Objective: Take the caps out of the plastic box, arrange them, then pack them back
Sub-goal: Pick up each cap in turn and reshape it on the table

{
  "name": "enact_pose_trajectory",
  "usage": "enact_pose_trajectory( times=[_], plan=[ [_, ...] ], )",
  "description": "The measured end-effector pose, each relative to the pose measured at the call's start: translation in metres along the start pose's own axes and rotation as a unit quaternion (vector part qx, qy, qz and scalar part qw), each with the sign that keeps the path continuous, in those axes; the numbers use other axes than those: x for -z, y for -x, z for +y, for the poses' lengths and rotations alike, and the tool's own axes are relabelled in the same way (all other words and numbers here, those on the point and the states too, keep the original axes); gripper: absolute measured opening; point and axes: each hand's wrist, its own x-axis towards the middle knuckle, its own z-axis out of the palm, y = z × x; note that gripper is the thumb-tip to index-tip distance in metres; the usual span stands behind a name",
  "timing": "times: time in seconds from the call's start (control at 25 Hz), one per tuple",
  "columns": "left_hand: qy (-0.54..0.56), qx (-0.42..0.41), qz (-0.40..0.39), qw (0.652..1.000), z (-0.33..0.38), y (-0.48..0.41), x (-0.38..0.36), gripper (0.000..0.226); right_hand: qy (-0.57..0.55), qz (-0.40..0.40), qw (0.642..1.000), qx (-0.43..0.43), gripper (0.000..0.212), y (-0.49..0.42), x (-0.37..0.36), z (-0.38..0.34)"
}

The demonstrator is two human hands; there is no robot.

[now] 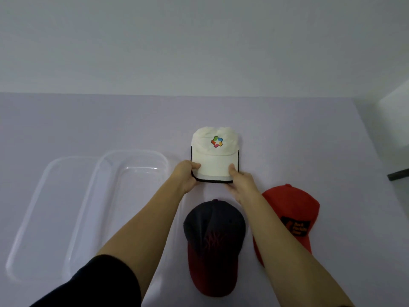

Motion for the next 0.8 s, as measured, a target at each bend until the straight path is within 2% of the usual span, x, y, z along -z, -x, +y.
enact_pose_trajectory(
  times=[0.12, 0.2, 0.36, 0.44, 0.6, 0.72, 0.8],
  plan=[
    [-0.038, -0.006, 0.033, 0.999, -0.005, -0.021, -0.001, 0.027, 0.085, 0.025, 0.996, 0.0, 0.048, -0.018, 0.002, 0.009],
    [-0.105, -0.026, 0.068, 0.992, -0.009, -0.032, 0.001, 0.03, 0.115, 0.037, 0.993, 0.014, 0.046, -0.022, 0.002, 0.011],
    [-0.254, -0.094, 0.142, 0.952, -0.02, -0.043, 0.001, 0.038, 0.16, 0.088, 0.981, 0.058, 0.046, -0.027, -0.003, 0.013],
    [-0.308, -0.121, 0.174, 0.927, -0.027, -0.042, 0.0, 0.036, 0.203, 0.128, 0.967, 0.087, 0.05, -0.026, -0.005, 0.015],
    [-0.38, -0.145, 0.213, 0.888, -0.03, -0.034, -0.003, 0.032, 0.327, 0.114, 0.93, 0.123, 0.039, -0.02, -0.007, 0.016],
    [-0.385, -0.151, 0.208, 0.887, -0.026, -0.02, -0.007, 0.038, 0.405, 0.099, 0.897, 0.149, 0.045, -0.004, -0.01, 0.008],
    [-0.384, -0.189, 0.208, 0.88, -0.022, -0.001, -0.014, 0.044, 0.402, 0.096, 0.881, 0.229, 0.043, 0.015, -0.007, -0.001]
  ],
)
